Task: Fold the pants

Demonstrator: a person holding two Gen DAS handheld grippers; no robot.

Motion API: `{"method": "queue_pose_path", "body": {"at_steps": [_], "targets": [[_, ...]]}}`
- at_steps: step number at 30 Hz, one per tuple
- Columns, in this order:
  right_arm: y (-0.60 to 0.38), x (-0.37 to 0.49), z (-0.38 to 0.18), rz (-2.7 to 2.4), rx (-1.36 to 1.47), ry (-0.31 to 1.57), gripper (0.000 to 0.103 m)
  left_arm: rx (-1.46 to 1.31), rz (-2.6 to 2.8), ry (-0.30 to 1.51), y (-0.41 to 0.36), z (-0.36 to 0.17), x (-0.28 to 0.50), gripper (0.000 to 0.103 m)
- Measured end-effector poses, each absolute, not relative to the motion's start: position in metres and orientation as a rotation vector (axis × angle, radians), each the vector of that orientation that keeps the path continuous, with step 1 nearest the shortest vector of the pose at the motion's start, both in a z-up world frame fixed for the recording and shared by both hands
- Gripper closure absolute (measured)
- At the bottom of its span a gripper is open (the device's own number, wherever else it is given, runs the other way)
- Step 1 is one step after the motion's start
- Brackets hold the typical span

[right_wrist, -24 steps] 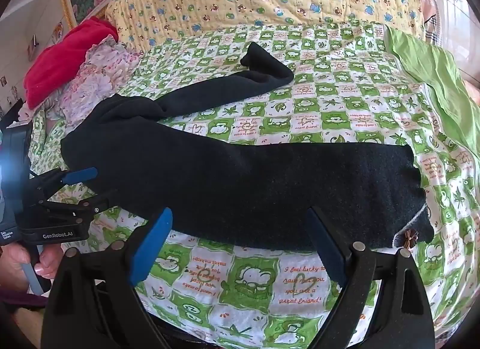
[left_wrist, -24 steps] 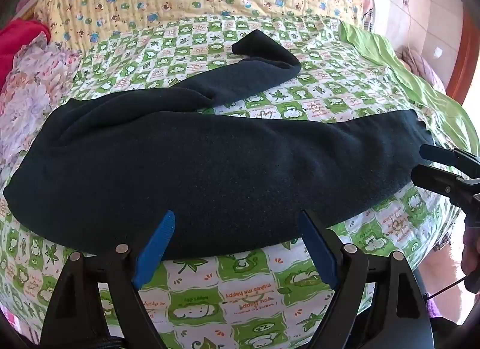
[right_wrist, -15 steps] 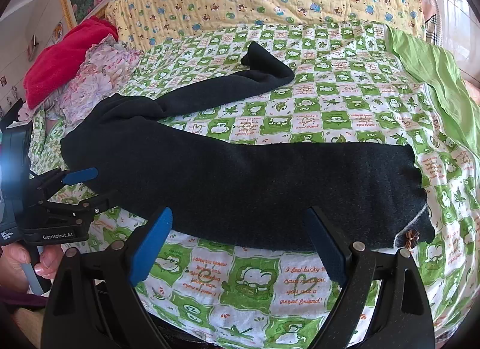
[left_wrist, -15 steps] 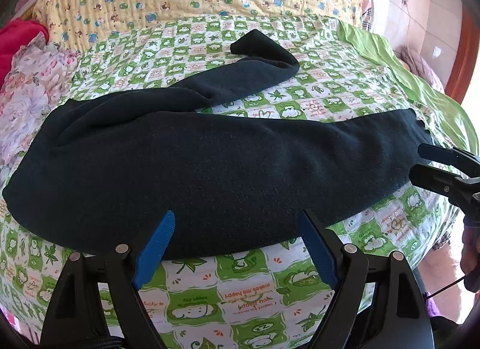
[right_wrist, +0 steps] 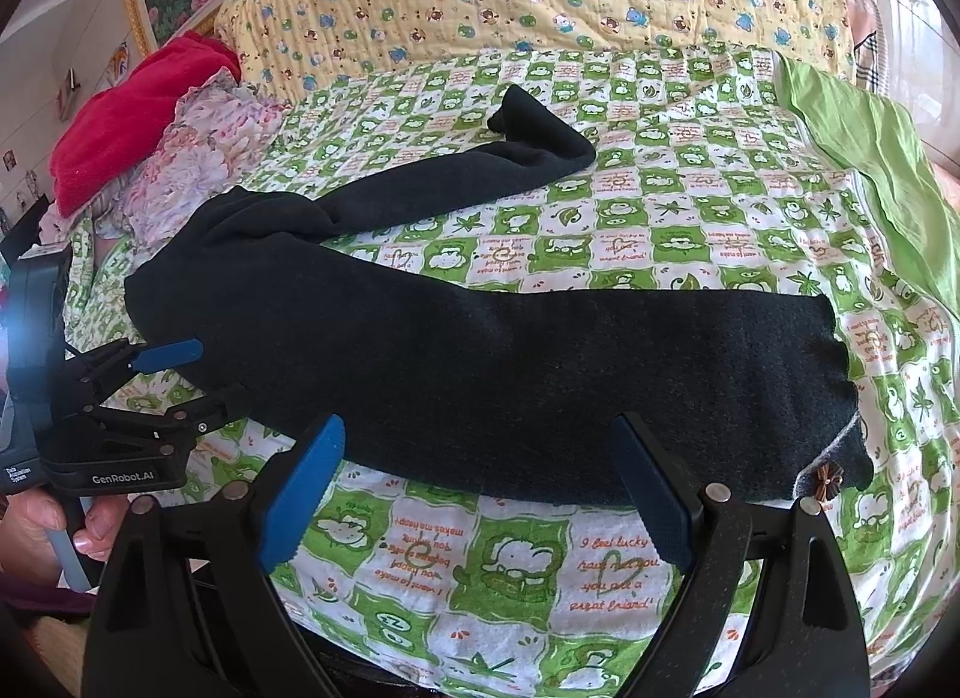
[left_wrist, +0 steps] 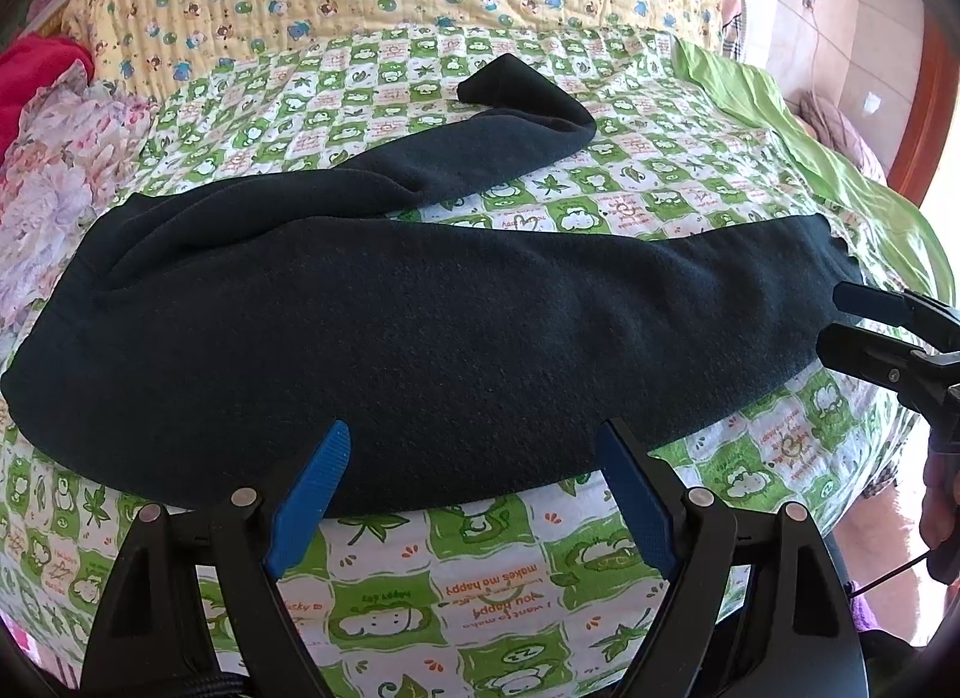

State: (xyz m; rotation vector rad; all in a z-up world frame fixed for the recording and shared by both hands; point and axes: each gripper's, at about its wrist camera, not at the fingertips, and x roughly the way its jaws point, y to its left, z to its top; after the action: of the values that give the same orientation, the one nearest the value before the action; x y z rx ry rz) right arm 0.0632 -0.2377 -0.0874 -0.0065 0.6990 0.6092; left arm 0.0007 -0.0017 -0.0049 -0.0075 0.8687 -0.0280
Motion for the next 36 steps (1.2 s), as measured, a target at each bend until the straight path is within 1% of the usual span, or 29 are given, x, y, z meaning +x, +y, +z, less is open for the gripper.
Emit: {"method": "queue_pose_path", "body": {"at_steps": [9, 17, 23, 36], "targets": [[-0.235, 0.063, -0.085, 0.614, -0.001, 0.694, 0.013, -0.030, -0.045, 0.867, -0.002, -0.002, 0.001, 0.018], [-0.236, 0.069, -0.080, 0.622, 0.016, 0.688, 0.013, 0.028, -0.030, 0.875, -0.001, 0.001, 0.007, 0.018], [-0.236, 0.076, -0.078, 0.633, 0.021, 0.689, 0.013, 0.046, -0.031, 0.839, -0.001, 0.004, 0.012, 0.018], [-0.232, 0.114, -0.066, 0.642, 0.010, 0.685, 0.013, 0.110, -0.044, 0.841, -0.003, 0.012, 0.042, 0.018]]}}
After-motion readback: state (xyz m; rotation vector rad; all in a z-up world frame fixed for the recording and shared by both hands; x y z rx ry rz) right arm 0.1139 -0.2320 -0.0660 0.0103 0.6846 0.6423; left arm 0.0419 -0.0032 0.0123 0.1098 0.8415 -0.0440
